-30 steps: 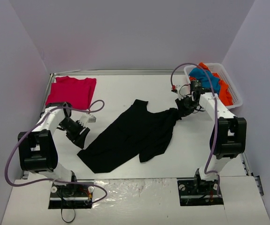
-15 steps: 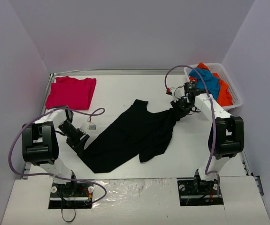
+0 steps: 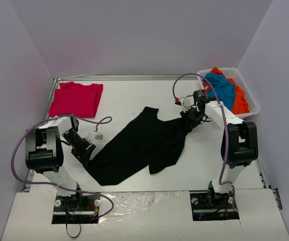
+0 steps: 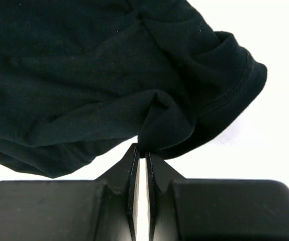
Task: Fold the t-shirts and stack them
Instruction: Flatten out the tshirt
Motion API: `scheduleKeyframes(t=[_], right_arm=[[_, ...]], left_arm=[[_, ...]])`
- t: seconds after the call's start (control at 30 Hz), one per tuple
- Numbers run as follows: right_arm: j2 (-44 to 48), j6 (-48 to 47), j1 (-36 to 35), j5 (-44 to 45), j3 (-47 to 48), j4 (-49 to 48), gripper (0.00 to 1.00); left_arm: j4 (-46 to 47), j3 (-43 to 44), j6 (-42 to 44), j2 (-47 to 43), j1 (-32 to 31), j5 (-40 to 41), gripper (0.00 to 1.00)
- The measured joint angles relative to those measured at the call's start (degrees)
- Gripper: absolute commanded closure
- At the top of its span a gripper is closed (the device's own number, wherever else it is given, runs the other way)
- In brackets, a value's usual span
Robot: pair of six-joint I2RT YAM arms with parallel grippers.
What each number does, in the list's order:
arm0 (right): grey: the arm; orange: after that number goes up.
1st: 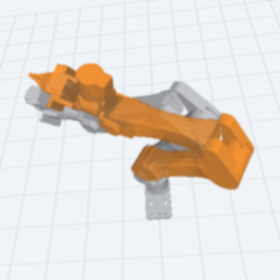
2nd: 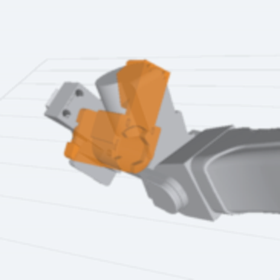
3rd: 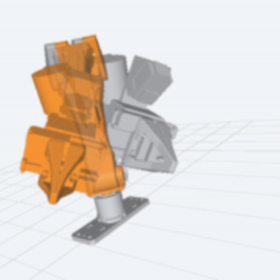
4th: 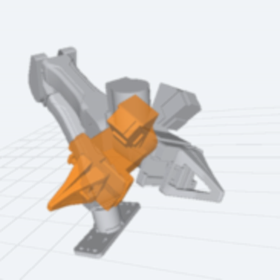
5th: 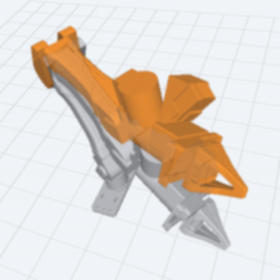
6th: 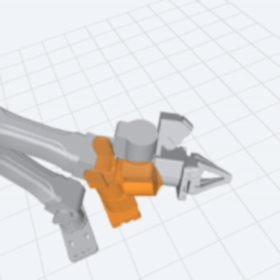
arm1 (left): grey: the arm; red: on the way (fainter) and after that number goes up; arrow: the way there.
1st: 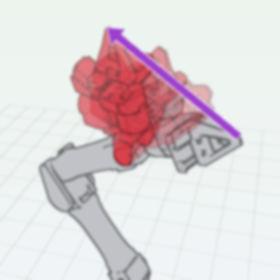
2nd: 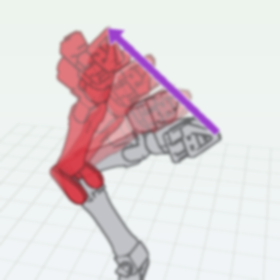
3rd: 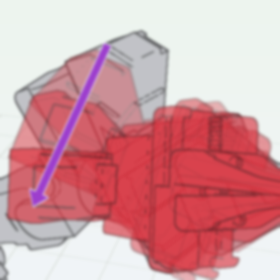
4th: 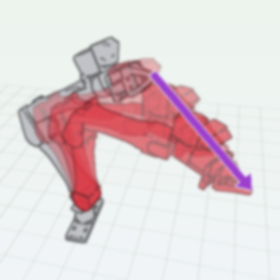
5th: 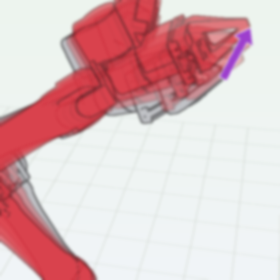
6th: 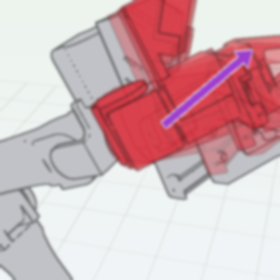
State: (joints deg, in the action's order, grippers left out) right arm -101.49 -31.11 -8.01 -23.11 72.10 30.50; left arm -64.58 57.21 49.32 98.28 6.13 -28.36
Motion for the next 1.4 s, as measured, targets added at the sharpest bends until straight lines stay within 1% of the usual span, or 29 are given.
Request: scheduleKeyframes(t=[0.33,0.37,0.4,0.43,0.47,0.53,0.57,0.63,0.67,0.9,1.0,1.1,1.23,1.4], right_arm=[[-0.94,0.00,-0.46,0.96,-0.02,-0.04,1.00],[-1.09,0.00,-0.55,1.16,-0.02,-0.07,1.00],[-1.27,0.00,-0.63,1.33,-0.02,-0.07,1.00],[-1.49,0.00,-0.74,1.40,-0.02,-0.07,1.00],[-1.64,0.00,-0.83,1.51,-0.02,-0.07,1.00],[-1.88,0.00,-1.05,1.73,-0.02,-0.07,1.00],[-1.95,0.00,-1.05,1.77,-0.02,-0.07,1.00],[-2.19,0.00,-1.05,1.84,-0.02,-0.11,1.00],[-2.34,0.00,-1.05,1.88,-0.02,-0.11,1.00],[-2.56,0.00,-1.05,2.29,-0.07,-0.11,1.00],[-2.56,0.24,-1.05,2.43,-0.07,-0.11,1.00],[-2.56,0.72,-1.03,3.19,0.59,0.17,1.00],[-2.56,1.22,-0.50,4.96,4.79,1.20,1.00],[-2.21,2.40,1.73,7.65,13.44,1.68,1.00]], left_arm=[[1.84,0.00,-0.02,0.42,0.00,-0.07,0.61],[1.92,0.00,0.00,0.42,0.00,-0.07,0.65],[1.92,0.00,0.04,0.46,0.00,-0.11,0.71],[1.86,0.02,0.22,0.63,0.00,-0.20,0.73],[1.77,0.09,0.57,1.03,0.00,-0.31,0.79],[1.60,0.13,1.42,2.12,0.00,-0.35,0.81],[1.44,0.11,1.88,2.60,0.00,-0.33,0.84],[0.83,0.11,3.23,3.21,0.00,-0.42,0.96],[0.39,0.11,3.82,3.30,0.00,-0.50,0.97],[-0.98,0.11,6.36,3.28,0.00,-1.46,0.98],[1.01,0.11,4.33,1.79,0.20,-1.40,0.98],[3.26,1.18,0.72,-2.47,0.83,-0.96,0.97],[4.59,9.11,-4.20,-8.02,1.44,0.26,0.98],[8.00,20.68,-10.45,-13.35,1.99,2.19,0.98]])
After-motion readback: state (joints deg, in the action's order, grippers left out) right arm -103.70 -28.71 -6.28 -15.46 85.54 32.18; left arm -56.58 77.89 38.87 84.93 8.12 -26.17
